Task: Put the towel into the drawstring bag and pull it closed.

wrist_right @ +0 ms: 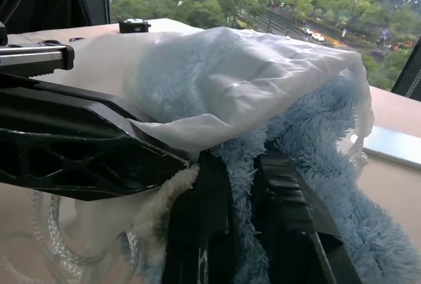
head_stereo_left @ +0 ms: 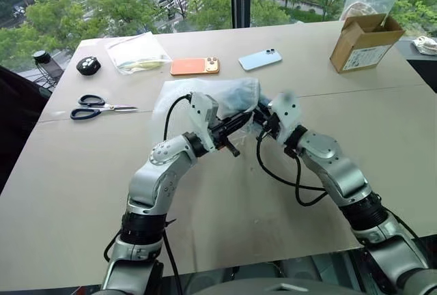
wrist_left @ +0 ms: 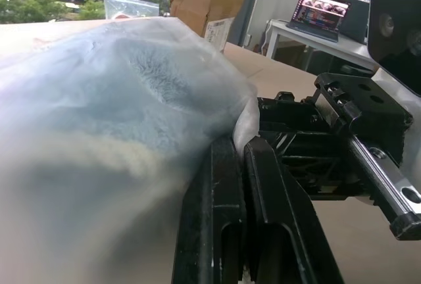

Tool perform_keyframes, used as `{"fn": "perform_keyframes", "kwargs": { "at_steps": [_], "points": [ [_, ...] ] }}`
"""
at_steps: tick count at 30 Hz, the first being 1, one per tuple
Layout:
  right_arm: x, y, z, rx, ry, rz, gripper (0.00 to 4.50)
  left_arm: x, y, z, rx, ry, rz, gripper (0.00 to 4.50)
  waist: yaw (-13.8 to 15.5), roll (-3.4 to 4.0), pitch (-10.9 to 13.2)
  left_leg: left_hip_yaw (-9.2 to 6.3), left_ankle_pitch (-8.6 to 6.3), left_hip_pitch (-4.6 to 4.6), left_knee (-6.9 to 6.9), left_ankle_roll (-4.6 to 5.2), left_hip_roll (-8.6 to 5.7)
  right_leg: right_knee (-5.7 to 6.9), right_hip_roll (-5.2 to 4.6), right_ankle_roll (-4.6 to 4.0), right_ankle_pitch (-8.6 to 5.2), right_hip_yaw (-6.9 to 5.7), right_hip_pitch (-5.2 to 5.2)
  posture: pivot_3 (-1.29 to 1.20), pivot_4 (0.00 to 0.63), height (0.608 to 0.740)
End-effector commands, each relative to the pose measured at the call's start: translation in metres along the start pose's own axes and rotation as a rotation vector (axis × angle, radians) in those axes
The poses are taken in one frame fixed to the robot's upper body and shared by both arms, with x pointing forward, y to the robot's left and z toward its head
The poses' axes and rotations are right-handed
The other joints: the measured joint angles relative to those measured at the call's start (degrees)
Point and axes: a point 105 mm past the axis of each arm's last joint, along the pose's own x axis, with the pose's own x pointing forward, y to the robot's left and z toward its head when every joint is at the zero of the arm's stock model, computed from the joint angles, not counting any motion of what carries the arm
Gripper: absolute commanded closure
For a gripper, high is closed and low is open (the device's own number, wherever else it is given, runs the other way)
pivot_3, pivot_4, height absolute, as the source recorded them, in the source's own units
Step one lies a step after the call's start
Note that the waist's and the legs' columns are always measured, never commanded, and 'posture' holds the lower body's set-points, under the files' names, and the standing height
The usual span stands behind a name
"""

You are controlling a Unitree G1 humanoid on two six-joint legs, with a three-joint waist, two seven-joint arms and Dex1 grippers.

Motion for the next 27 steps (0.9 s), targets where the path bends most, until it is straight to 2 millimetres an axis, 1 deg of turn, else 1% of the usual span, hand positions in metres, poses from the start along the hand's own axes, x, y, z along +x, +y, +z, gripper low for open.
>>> {"fn": "perform_keyframes", "kwargs": {
  "at_steps": [1,4,7,11,14,17,19,21,25,27],
  "points": [
    [0.000,0.023,0.015,-0.168,-0.075,0.145,4.47,0.002,-0.005,0.008,0.030,-0.015,-0.043,4.50,0.01,0.00,0.00,0.00,0.00,0.00,0.00,0.00,0.00,-0.01,0.00,0.00,0.00,0.00,0.01,0.00,0.150,0.736],
    [-0.009,0.019,-0.014,-0.312,0.033,0.166,4.47,0.002,-0.003,0.013,0.045,-0.032,-0.044,4.50,0.04,0.00,0.00,0.01,0.00,0.00,0.00,0.00,0.00,0.00,0.01,0.00,0.00,0.00,0.00,0.00,0.150,0.736],
    [-0.015,0.007,-0.029,-0.406,0.103,0.134,4.47,0.001,-0.005,0.016,0.055,-0.038,-0.058,4.50,0.04,0.00,0.00,0.00,0.00,0.01,0.00,-0.01,0.00,0.01,0.03,0.00,0.00,0.00,0.00,0.00,0.150,0.736],
    [-0.015,-0.007,-0.025,-0.307,0.079,0.038,4.47,0.000,-0.006,0.016,0.061,-0.035,-0.069,4.50,-0.03,-0.01,0.00,0.03,0.00,0.01,0.02,-0.01,0.00,0.01,0.03,0.00,0.01,0.04,0.01,0.00,0.150,0.736],
    [-0.016,-0.009,-0.022,-0.431,0.068,0.047,4.47,0.000,-0.007,0.015,0.073,-0.028,-0.075,4.50,0.07,-0.01,0.00,0.03,0.00,0.01,0.02,-0.01,0.02,0.02,0.03,0.00,0.01,0.04,0.00,0.00,0.150,0.736],
    [-0.013,-0.010,-0.012,-0.518,0.014,0.035,4.47,0.002,-0.008,0.014,0.108,-0.009,-0.086,4.50,0.16,-0.01,0.00,0.04,0.00,0.01,0.03,-0.01,0.01,0.01,0.05,0.00,0.01,0.04,0.01,0.00,0.150,0.736],
    [-0.012,-0.005,-0.008,-0.609,-0.018,0.067,4.47,0.002,-0.009,0.012,0.141,0.009,-0.101,4.50,0.14,-0.01,0.01,0.04,0.00,0.01,0.03,-0.01,0.01,0.02,0.05,0.00,0.01,0.04,0.00,0.00,0.150,0.736],
    [-0.010,0.000,-0.006,-0.664,-0.046,0.093,4.47,0.003,-0.012,0.011,0.149,0.014,-0.127,4.50,0.13,-0.01,0.00,0.04,0.00,0.02,0.03,-0.01,0.01,0.02,0.06,0.00,0.01,0.04,0.00,0.00,0.150,0.736],
    [-0.004,0.014,-0.004,-0.767,-0.102,0.161,4.47,0.002,-0.031,0.009,0.118,0.019,-0.238,4.50,0.02,-0.01,0.00,0.06,0.00,0.02,0.02,-0.01,0.01,0.01,0.19,0.00,0.01,0.06,0.00,0.00,0.150,0.736],
    [-0.002,0.014,-0.005,-0.816,-0.123,0.161,4.47,0.001,-0.035,0.008,0.112,0.026,-0.268,4.50,-0.05,-0.01,0.00,0.06,0.00,0.02,0.02,-0.02,0.02,0.01,0.25,0.00,0.01,0.06,0.00,0.00,0.150,0.736]
  ]
}}
